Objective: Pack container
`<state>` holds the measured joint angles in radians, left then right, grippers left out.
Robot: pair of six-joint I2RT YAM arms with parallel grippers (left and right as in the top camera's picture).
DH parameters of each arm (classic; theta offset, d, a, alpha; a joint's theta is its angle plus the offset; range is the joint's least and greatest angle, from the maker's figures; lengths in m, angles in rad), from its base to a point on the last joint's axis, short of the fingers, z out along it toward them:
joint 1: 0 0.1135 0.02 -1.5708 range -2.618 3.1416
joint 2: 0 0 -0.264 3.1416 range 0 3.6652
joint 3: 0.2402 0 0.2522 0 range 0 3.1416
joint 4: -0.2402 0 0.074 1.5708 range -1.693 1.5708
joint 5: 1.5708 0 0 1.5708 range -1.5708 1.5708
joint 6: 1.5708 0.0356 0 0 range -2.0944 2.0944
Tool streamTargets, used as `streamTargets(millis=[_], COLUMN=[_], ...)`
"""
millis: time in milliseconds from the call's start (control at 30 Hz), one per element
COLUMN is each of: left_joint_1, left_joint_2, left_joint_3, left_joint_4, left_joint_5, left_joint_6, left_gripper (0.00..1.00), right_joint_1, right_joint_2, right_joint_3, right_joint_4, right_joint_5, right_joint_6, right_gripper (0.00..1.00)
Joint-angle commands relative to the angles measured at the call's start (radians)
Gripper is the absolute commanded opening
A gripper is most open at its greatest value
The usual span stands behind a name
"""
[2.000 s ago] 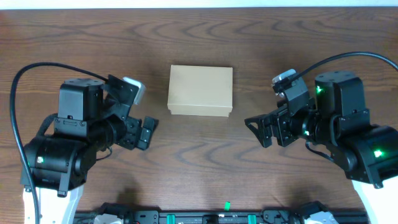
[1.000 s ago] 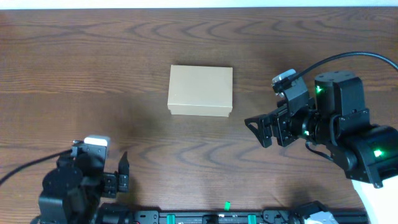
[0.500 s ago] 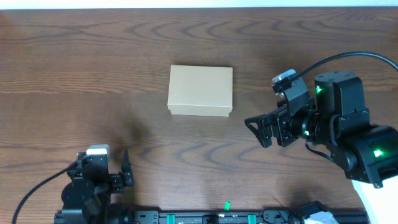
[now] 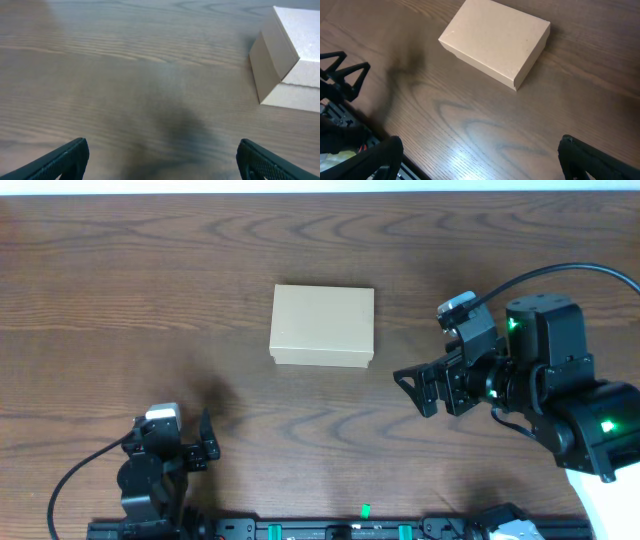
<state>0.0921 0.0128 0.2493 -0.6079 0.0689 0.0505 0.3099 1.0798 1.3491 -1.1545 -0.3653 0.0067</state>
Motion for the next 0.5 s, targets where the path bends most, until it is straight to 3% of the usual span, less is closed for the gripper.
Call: streamTargets(millis=[0,200,467], left_joint_1=[0.008,0.008,0.005], left_joint_2=[-0.009,-0.01,-0.01], left_joint_3=[-0.033,-0.13,-0.134], left_joint_4=[0.042,0.198,0.221], left_joint_5=[0.031,0.077,0.086], left_joint_6=[-0.014,-0.018,-0.024], left_gripper=[0.95,0.95,0.95], right_joint_1=[0.008,0.008,0.008], right_joint_2=[0.0,0.0,0.0], right_joint_3=[0.012,0.012,0.012], right_joint_4=[0.0,0.0,0.0], right_joint_5=[0.003,0.003,0.003], right_joint_6=[-0.004,-0.005,-0.005], right_gripper=[0.99,0.99,0.99])
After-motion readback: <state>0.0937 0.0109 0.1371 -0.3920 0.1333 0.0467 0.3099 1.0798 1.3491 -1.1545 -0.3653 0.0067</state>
